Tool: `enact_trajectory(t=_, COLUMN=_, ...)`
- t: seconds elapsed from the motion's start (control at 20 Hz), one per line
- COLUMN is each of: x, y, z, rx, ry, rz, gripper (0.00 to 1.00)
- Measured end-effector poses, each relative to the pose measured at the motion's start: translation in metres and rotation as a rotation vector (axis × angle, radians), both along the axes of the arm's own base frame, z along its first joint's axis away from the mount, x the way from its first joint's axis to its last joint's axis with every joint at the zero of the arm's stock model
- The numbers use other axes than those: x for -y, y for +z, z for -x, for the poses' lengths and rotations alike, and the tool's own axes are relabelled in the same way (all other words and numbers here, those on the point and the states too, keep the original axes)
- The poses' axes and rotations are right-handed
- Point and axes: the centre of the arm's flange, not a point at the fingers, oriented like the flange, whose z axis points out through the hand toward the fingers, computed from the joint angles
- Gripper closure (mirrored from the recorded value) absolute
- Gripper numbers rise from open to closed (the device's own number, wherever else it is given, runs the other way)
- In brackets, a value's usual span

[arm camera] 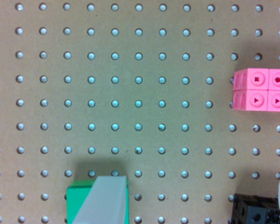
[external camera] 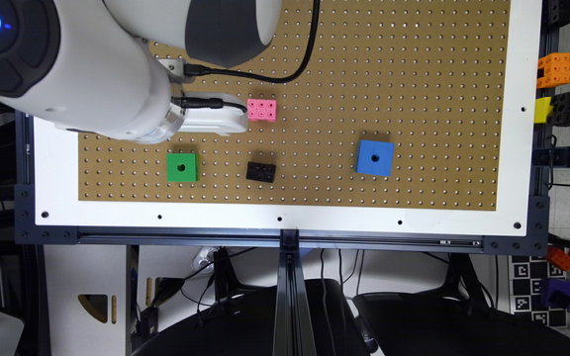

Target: Pick up green block.

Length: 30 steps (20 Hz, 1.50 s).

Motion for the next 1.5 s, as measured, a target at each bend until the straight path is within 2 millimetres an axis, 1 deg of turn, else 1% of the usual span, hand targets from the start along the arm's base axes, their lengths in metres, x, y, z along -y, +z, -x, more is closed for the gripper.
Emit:
enact_trajectory(t=0.35, x=0.001, y=-0.002, z=0.002, rx=-0.005, ry=-0.005, rz=-0.001, gripper=0.00)
enact_trajectory(t=0.4, x=0.005, y=-0.001, z=0.002, rx=-0.002, ry=-0.009, rz=0.001, gripper=0.00)
enact_trajectory(t=0.55, x=0.035, y=0.004, z=-0.002, rx=0.017, ry=-0.021, rz=0.012, gripper=0.00)
enact_trajectory(t=0.65, x=0.054, y=0.001, z=-0.011, rx=0.027, ry=-0.024, rz=0.015, gripper=0.00)
enact_trajectory(t=0.8, x=0.067, y=-0.006, z=-0.029, rx=0.035, ry=-0.027, rz=0.015, gripper=0.00)
enact_trajectory(t=0.9, x=0.072, y=-0.009, z=-0.039, rx=0.036, ry=-0.029, rz=0.015, gripper=0.00)
enact_trajectory(t=1.0, x=0.076, y=-0.010, z=-0.044, rx=0.036, ry=-0.031, rz=0.015, gripper=0.00)
enact_trajectory(t=1.15, x=0.076, y=-0.010, z=-0.044, rx=0.037, ry=-0.031, rz=0.015, gripper=0.00)
enact_trajectory(t=1.25, x=0.076, y=-0.013, z=-0.044, rx=0.032, ry=-0.031, rz=0.014, gripper=0.00)
enact_trajectory(t=1.5, x=0.076, y=-0.043, z=-0.046, rx=0.014, ry=-0.031, rz=0.006, gripper=0.00)
